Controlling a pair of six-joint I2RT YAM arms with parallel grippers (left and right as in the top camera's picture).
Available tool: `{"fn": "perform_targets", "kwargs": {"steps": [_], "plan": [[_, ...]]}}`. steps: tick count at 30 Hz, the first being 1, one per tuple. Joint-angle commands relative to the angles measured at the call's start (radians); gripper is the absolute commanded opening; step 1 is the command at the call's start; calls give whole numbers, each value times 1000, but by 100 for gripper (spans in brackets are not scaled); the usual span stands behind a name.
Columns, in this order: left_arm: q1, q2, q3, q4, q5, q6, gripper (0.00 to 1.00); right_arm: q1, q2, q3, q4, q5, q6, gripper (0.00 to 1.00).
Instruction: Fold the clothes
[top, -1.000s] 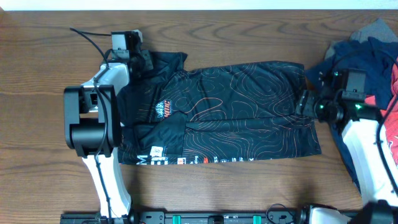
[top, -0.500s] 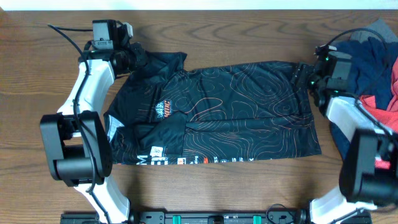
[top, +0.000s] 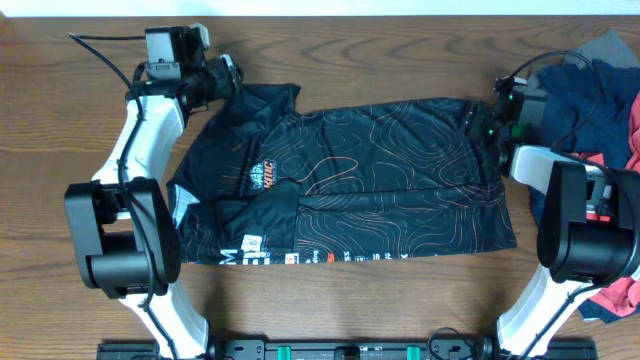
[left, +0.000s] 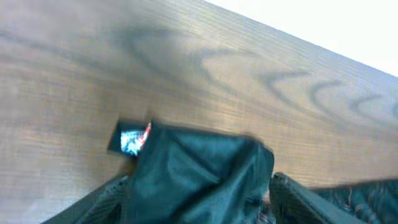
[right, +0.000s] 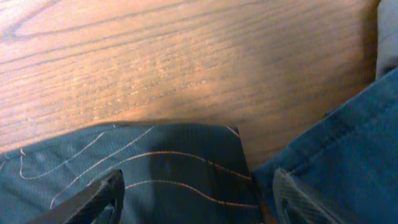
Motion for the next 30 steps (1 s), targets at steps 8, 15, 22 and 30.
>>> {"fn": "perform_targets", "kwargs": {"steps": [8,15,22,30], "plan": [[-6,254,3,174,-35,21,75,6,-10,17,-180,-8,0,84],[-17,299,2,172,-58,24,74,6,-10,17,-211,-8,0,85],[-68,307,2,142,-93,46,40,6,-10,17,-216,-22,0,85],[-84,293,3,125,-152,34,6,6,-10,17,-208,-31,-18,77]]}}
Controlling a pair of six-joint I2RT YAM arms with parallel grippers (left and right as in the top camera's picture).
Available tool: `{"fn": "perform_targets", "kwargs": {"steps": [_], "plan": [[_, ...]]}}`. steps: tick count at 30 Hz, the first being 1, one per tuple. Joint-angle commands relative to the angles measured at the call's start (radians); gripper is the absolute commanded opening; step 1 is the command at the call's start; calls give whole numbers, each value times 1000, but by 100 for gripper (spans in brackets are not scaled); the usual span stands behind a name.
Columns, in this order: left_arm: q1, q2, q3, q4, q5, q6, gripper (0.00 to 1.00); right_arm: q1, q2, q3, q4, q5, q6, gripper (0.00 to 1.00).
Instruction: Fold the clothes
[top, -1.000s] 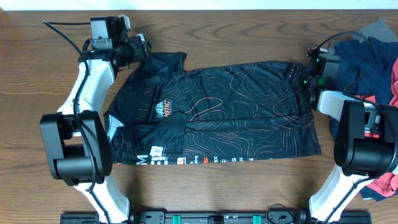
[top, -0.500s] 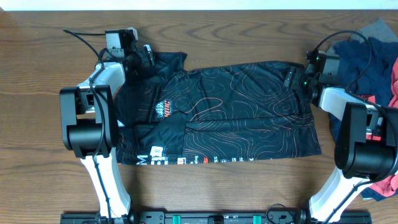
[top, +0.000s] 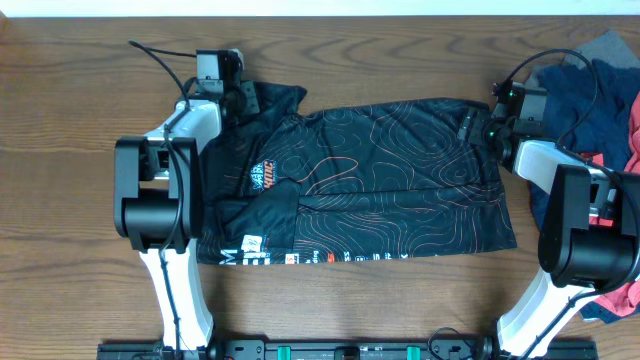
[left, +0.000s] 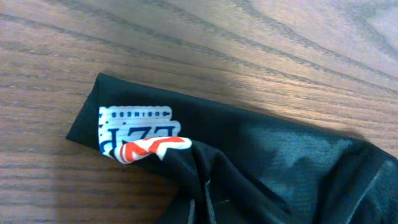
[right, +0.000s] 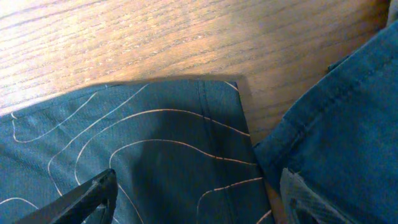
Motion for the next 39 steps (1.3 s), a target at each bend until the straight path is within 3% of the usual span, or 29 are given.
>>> {"fn": "perform_targets", "kwargs": {"steps": [1,11,21,39], "plan": [[6,12,-6,-22,-19,-10,5,6,14,-16,-15,-22,-25,76],[6,-178,-6,-179,-16,-10,6,6,14,12,50,36,-55,83],[13,-191,-6,-392,-17,-13,6,9,15,12,132,37,-55,82],[13,-190,-6,-430,-17,-13,6,45,124,12,278,92,-2,74]]}}
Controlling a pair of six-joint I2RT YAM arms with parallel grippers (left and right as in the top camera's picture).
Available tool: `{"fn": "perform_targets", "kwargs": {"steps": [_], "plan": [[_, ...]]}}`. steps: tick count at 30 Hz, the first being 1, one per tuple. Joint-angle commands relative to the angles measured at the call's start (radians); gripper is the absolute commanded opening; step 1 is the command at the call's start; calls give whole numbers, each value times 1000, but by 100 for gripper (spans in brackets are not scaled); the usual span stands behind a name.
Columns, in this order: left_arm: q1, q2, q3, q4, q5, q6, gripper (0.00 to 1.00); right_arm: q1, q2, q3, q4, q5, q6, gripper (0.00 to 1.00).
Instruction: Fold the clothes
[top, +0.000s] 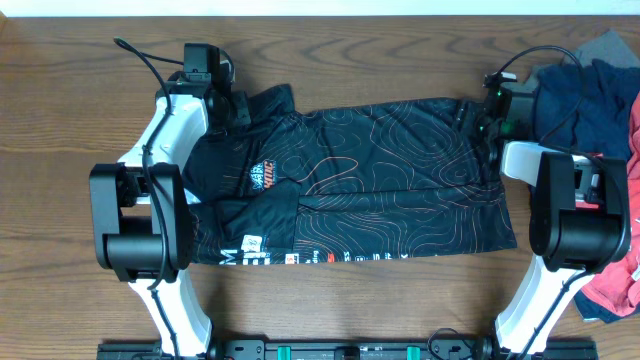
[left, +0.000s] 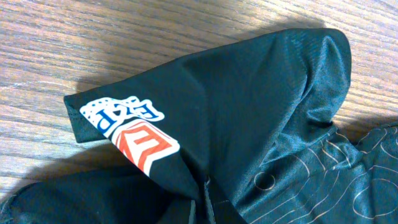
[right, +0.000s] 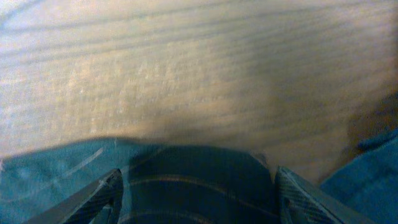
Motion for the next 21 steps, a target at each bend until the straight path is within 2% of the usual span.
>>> {"fn": "perform_targets", "kwargs": {"steps": [1,3,4,5,7,8,14,21], "plan": [[5,6,0,-3,-5,-9,6,8,32,9,13,37,31,73],[5,6,0,-3,-5,-9,6,9,36,9,10,36,32,66],[5,6,0,-3,-5,-9,6,10,37,9,3,37,39,58],[5,6,0,-3,-5,-9,6,10,37,9,1,36,45,47],[5,6,0,-4,-5,-9,6,10,37,9,0,36,60,13],[5,6,0,-4,-5,-9,6,11,37,9,0,36,70,2],[8,-21,0,-25,-5,-5,6,6,-18,10,-55,38,76,1],[44,-148,0,-125,-5,-6,6,-13,-212,10,-226,120,84,1]]}}
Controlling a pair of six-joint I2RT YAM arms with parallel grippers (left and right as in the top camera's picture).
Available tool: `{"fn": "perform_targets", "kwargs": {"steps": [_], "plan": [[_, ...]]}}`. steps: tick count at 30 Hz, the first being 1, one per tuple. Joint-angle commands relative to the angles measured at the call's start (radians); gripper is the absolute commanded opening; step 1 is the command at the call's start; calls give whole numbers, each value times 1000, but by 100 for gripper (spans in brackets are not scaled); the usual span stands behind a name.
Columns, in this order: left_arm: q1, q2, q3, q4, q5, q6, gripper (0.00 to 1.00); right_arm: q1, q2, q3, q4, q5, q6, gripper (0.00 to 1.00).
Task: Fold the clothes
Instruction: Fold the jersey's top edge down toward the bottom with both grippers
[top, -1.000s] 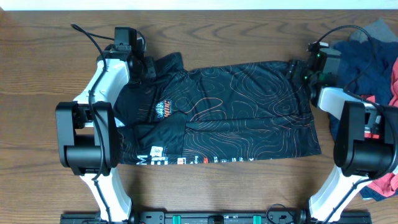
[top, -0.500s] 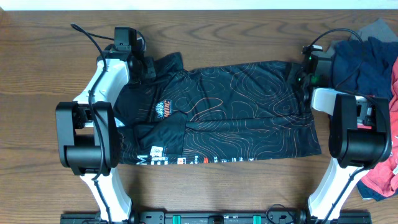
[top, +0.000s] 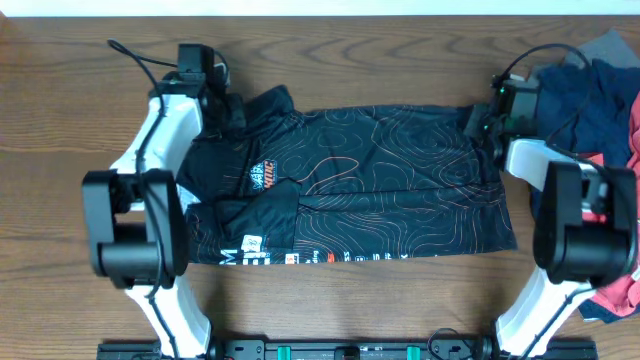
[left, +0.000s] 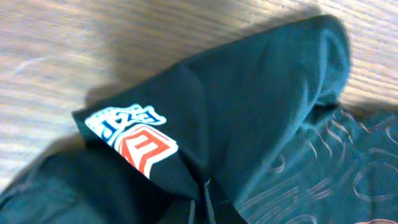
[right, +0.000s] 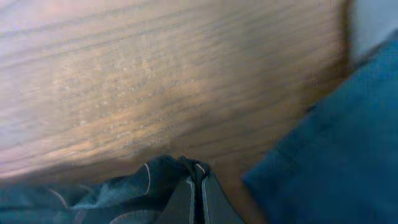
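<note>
A black shirt with orange contour lines lies spread flat across the middle of the wooden table, folded along its length. My left gripper is at its far left sleeve, shut on the fabric. In the left wrist view the left gripper pinches cloth just below the sleeve's orange and white logo. My right gripper is at the far right hem corner. In the right wrist view the right gripper is shut on that bunched corner.
A pile of other clothes, blue, red and grey, sits at the table's right edge, close behind the right gripper; a blue garment shows beside the pinched corner. Bare wood lies left of the shirt and in front of it.
My right gripper was open astride the hem corner and is now shut on it, with the cloth bunched between the fingers. The left gripper stays shut on the sleeve, shifted slightly left.
At first both grippers were open, the left over the far left sleeve and the right over the far right hem corner. A second later the left was shut on the sleeve and the right still open. Now both hold the shirt's far edge.
</note>
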Motion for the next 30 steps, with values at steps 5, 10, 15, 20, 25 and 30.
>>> {"fn": "perform_targets", "kwargs": {"steps": [5,10,15,20,25,30], "plan": [[38,-171,2,-222,-5,-6,6,-11,-244,3,-261,54,12,1],[66,-216,2,-442,-5,-6,6,-11,-345,3,-548,91,12,4],[106,-234,2,-601,-8,-5,6,-11,-383,3,-789,192,13,6],[151,-234,2,-709,-72,-5,6,-11,-383,3,-928,259,21,1],[167,-234,-11,-770,-71,-5,6,-11,-383,3,-1011,275,33,3],[167,-234,-66,-827,-72,-5,6,-11,-383,3,-1080,275,36,4]]}}
